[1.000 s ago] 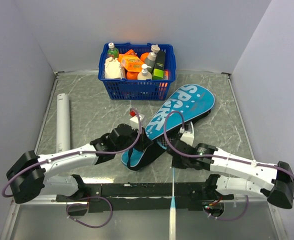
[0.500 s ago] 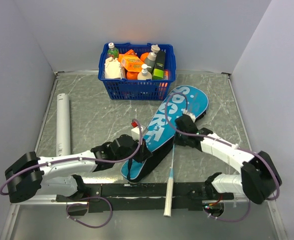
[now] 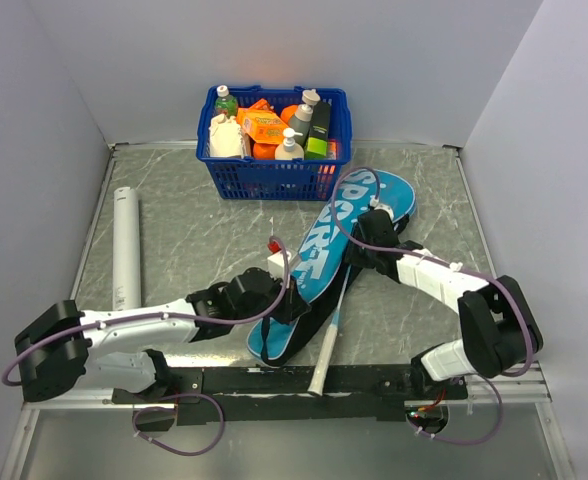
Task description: Pack up the badminton gear
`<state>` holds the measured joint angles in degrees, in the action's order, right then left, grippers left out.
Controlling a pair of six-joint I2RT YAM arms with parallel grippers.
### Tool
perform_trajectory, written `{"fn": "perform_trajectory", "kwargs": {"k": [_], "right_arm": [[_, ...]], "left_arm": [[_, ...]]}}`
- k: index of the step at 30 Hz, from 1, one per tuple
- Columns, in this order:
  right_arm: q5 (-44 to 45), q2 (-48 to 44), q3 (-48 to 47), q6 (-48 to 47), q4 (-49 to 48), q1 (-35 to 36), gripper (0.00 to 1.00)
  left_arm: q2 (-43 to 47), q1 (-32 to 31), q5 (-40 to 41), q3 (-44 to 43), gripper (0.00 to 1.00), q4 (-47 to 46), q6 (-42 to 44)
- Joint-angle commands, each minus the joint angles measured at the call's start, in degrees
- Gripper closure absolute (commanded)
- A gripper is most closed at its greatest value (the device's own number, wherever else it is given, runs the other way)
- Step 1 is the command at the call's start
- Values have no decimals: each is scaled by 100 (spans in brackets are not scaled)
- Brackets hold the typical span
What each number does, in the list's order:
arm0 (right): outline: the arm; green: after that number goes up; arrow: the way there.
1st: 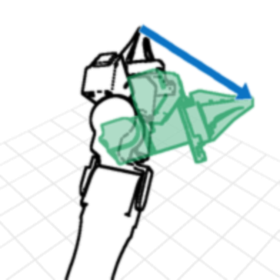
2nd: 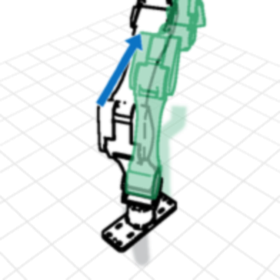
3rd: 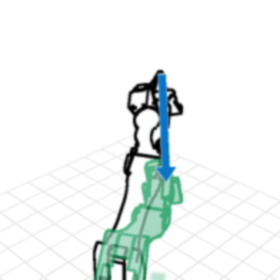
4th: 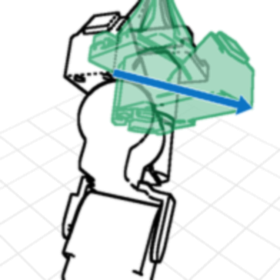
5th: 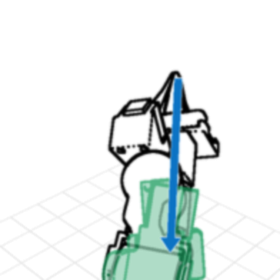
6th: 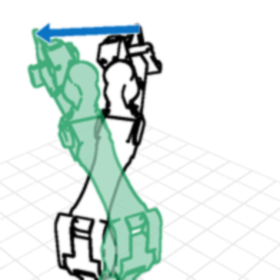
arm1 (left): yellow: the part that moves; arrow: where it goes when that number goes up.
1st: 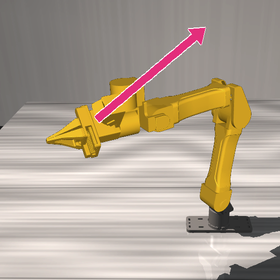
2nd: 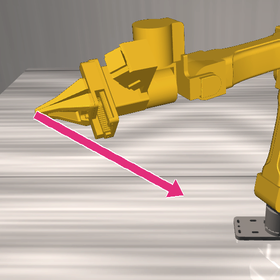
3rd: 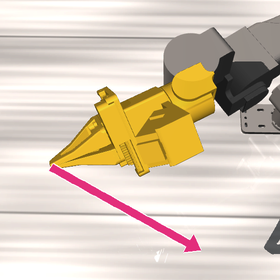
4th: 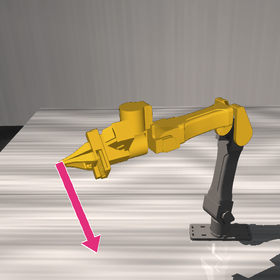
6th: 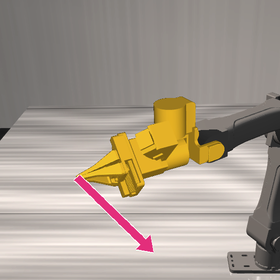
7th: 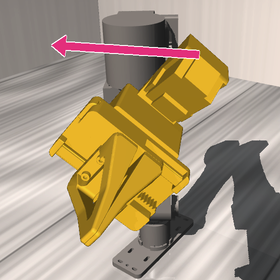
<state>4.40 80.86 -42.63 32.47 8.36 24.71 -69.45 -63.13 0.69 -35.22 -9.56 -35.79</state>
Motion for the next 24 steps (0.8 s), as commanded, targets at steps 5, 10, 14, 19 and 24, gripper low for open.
{"fn": "perform_trajectory", "kwargs": {"k": [5, 10, 14, 19, 24], "right_arm": [[-203, -1387, 219, -100, 244, 34, 49], [-413, -2791, 790, 93, 1393, 200, 47], [-922, -3558, 1169, 434, 2151, 464, 46], [-1556, -4235, 1766, 945, 2372, 894, 45], [-1697, -4263, 2127, 1735, 1960, 1789, 43]], "left_arm": [[-384, -111, -236, -556, 99, -397, 46], [-569, -111, -359, -626, 99, -564, 46], [-701, -111, -368, -705, 99, -608, 63], [-754, -111, -394, -723, 99, -696, 55], [-781, -111, -412, -670, 99, -766, 2]]}}
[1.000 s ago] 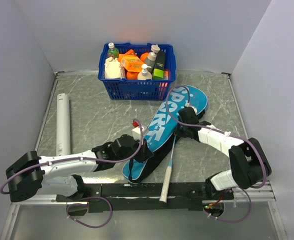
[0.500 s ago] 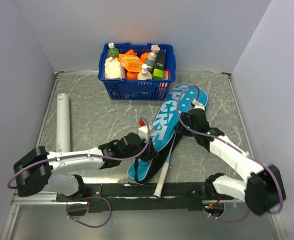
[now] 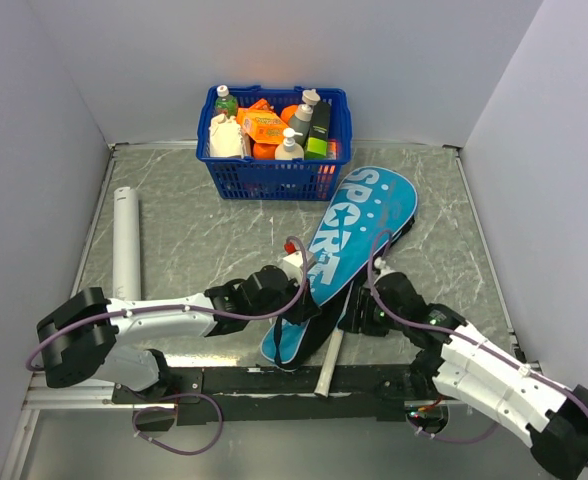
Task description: Pack up the badminton gear
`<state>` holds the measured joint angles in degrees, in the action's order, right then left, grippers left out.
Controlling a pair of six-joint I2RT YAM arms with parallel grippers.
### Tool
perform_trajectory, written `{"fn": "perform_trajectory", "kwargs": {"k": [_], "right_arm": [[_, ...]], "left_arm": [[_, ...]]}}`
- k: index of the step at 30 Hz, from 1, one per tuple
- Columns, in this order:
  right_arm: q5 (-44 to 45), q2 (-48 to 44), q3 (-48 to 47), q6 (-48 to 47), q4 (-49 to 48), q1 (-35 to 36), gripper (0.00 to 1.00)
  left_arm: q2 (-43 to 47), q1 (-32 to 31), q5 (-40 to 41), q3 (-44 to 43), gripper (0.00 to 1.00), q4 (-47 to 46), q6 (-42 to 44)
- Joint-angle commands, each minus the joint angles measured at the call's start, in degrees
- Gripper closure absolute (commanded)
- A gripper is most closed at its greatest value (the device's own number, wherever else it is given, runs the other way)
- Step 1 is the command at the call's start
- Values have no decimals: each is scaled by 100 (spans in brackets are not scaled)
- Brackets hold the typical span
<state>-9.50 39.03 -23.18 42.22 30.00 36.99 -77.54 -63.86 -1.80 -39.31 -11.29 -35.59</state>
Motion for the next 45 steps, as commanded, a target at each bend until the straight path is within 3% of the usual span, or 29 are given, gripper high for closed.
{"fn": "perform_trajectory", "kwargs": {"k": [1, 7, 11, 13, 14, 17, 19, 29, 34, 45], "right_arm": [[-290, -45, 304, 857, -318, 650, 43], [-105, 192, 700, 1482, -1048, 1169, 42], [0, 465, 762, 1702, -1329, 1345, 47], [105, 571, 762, 1746, -1452, 1363, 55], [158, 606, 745, 1781, -1462, 1363, 68], [369, 738, 578, 1799, -1453, 1355, 93], [483, 878, 385, 1747, -1444, 1346, 100], [361, 1537, -169, 1509, -2041, 722, 100], [211, 1898, -99, 1657, -2786, 458, 100], [615, 2426, 77, 2001, -4230, 423, 100]], "left_arm": [[28, -39, -154, -244, 99, -620, -35], [107, -39, -180, -138, 99, -655, -105], [186, -48, -171, -77, 99, -629, -106], [221, -48, -189, -68, 99, -629, -114], [222, -48, -180, -51, 99, -620, -123], [248, -66, -224, 2, 99, -681, -167], [222, -109, -242, 20, 99, -717, -211], [160, -312, -180, 186, 99, -796, -325], [134, -364, -206, 266, 99, -901, -448], [2, -408, -400, 213, 99, -1059, -597]]}}
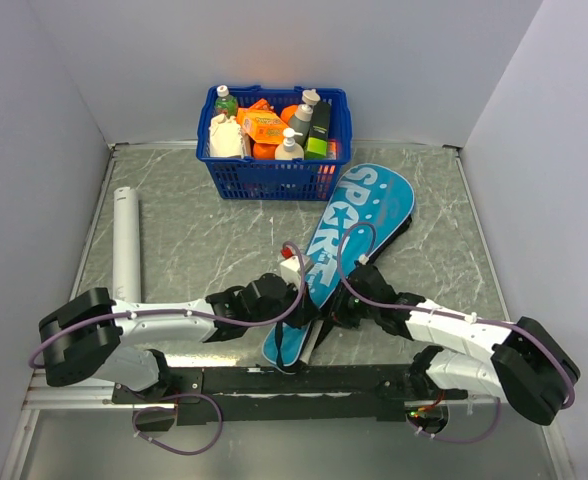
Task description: Pack up the badminton gear
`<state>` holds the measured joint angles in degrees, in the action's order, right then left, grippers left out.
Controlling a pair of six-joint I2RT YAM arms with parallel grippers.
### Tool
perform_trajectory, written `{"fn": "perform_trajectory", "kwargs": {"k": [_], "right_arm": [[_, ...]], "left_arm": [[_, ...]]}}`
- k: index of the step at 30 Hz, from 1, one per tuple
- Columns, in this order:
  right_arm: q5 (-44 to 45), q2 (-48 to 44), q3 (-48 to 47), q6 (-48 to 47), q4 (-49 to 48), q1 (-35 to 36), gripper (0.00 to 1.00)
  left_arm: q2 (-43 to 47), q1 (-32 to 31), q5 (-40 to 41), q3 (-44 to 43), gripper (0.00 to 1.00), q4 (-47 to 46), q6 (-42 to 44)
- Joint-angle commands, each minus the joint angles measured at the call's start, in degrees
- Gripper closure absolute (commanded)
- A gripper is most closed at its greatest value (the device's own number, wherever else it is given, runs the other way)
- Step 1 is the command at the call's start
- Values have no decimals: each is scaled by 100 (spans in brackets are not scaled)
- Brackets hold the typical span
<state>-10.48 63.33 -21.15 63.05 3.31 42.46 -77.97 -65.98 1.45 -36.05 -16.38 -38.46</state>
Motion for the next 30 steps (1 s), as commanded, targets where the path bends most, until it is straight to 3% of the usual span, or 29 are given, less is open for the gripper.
{"fn": "perform_trajectory", "kwargs": {"k": [1, 4, 12, 15, 18, 21, 30], "right_arm": [[758, -14, -153, -108, -1553, -115, 100], [986, -14, -30, -39, -1798, -106, 100], [1241, 689, 699, -37, -3870, -45, 100], [1162, 795, 779, -134, -4145, -18, 100], [1066, 725, 612, -310, -3795, 43, 65], [1066, 392, 542, -468, -3137, 105, 52], [1328, -1524, 603, -776, -685, 105, 42]], "left_arm": [[54, -205, -725, -104, 99, -576, -329], [89, -231, -734, 1, 99, -734, -443], [-60, -293, -813, 90, 99, -1077, -619], [-147, -311, -875, 90, 99, -1218, -689], [-218, -319, -858, 63, 99, -1219, -698], [-227, -319, -770, 63, 99, -1157, -637], [-244, -319, -269, 20, 99, -770, -391]]}}
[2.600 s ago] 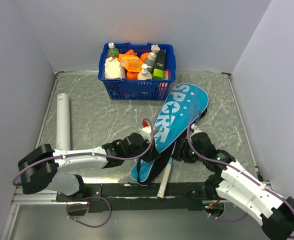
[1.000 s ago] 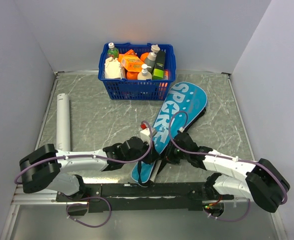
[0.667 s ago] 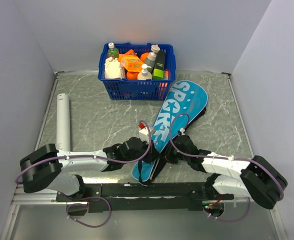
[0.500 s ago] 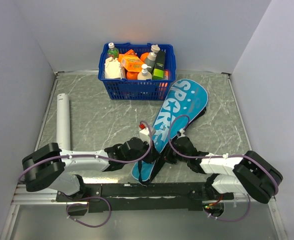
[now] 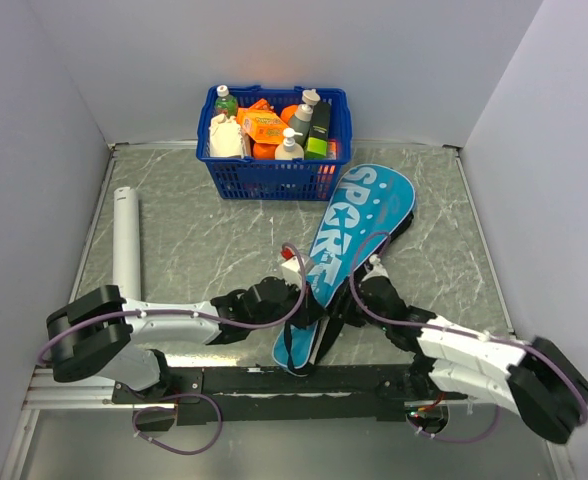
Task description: Pack up the badminton gear
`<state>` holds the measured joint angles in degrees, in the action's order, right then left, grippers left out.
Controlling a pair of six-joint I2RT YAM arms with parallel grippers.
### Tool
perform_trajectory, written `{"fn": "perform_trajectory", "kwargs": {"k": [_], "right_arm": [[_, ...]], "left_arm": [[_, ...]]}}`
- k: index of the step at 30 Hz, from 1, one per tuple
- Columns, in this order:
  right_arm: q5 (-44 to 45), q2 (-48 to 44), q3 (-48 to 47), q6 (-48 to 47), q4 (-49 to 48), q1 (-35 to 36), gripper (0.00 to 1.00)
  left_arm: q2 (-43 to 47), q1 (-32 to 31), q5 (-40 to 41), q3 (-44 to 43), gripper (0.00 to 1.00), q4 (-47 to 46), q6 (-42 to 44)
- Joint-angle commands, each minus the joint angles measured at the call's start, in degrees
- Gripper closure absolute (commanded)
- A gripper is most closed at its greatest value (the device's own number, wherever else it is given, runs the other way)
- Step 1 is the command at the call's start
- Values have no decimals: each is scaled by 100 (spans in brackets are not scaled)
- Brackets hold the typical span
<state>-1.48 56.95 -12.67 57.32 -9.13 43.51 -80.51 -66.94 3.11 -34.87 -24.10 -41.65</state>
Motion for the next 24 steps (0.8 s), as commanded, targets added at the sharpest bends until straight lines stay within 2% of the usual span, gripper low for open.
{"fn": "perform_trajectory", "kwargs": {"k": [1, 6, 10, 18, 24], "right_arm": [[455, -1218, -228, -204, 761, 0, 42], [552, -2064, -149, -160, 1904, 9, 41], [412, -2609, 79, -2, 2152, 18, 46], [-10, -2540, 378, 183, 1643, 35, 56], [-222, -2162, 590, 324, 730, 105, 59]], "left_arm": [[9, -223, -408, -99, 99, 36, -45], [-9, -223, -373, -90, 99, -7, -36], [0, -223, -373, -99, 99, -16, -36], [18, -223, -408, -151, 99, 2, -36], [35, -223, -435, -151, 99, -7, -36]]}}
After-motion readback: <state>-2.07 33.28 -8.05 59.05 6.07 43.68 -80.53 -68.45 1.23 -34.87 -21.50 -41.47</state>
